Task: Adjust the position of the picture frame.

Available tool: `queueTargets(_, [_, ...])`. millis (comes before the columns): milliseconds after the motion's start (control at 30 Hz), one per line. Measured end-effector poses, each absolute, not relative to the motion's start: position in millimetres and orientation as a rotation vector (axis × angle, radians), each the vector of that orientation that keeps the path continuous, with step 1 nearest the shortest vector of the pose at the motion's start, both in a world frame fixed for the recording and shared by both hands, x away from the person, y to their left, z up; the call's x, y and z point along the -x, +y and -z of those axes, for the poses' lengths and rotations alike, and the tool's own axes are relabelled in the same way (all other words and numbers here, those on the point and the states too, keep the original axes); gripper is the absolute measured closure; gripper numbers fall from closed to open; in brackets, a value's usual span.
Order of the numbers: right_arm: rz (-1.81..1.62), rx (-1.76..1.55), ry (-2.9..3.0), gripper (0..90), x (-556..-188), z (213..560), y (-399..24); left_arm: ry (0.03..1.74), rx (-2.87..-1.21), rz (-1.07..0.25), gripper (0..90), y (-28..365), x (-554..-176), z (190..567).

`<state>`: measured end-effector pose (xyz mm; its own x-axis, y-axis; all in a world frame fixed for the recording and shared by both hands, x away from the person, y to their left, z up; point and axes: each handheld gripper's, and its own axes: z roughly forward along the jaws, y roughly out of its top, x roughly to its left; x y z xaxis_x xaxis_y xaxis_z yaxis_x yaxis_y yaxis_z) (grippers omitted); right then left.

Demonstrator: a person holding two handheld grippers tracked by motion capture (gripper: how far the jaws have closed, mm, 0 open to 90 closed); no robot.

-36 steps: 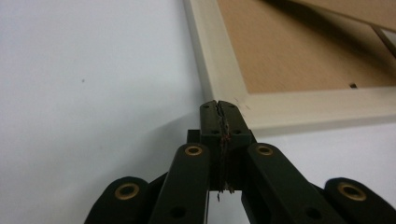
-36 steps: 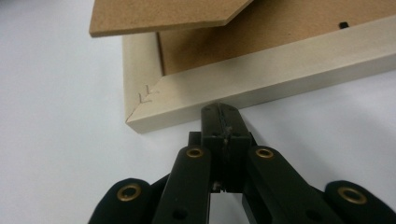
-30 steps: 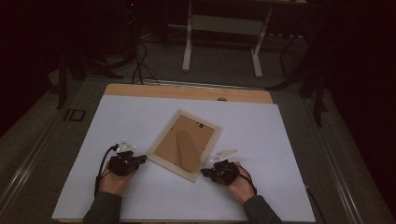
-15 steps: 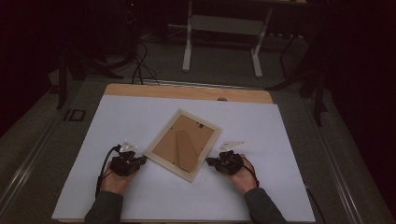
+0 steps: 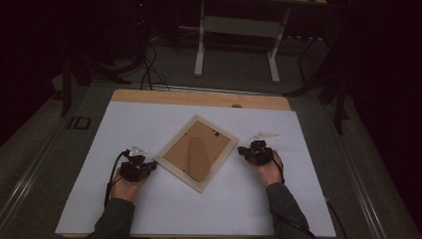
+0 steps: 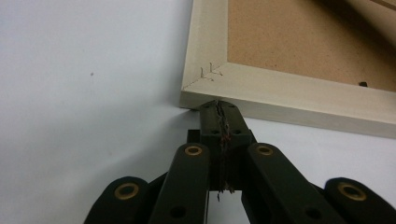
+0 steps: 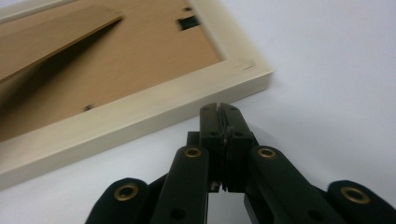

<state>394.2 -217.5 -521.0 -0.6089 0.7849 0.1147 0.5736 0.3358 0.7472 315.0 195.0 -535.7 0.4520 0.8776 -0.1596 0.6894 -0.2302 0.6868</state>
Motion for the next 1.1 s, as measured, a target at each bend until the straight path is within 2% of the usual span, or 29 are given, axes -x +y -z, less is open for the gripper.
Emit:
queueTargets(367, [-1.156,-1.431,2.208,89.5,-417,527,-227,1.325,-1.941,-0.315,90.0,196,-323,539])
queueTargets(1100, [-1.093,-1.541,2.122,89.5,-437,524,-228,1.304,-1.990,-0.351,90.0,181,-337,536])
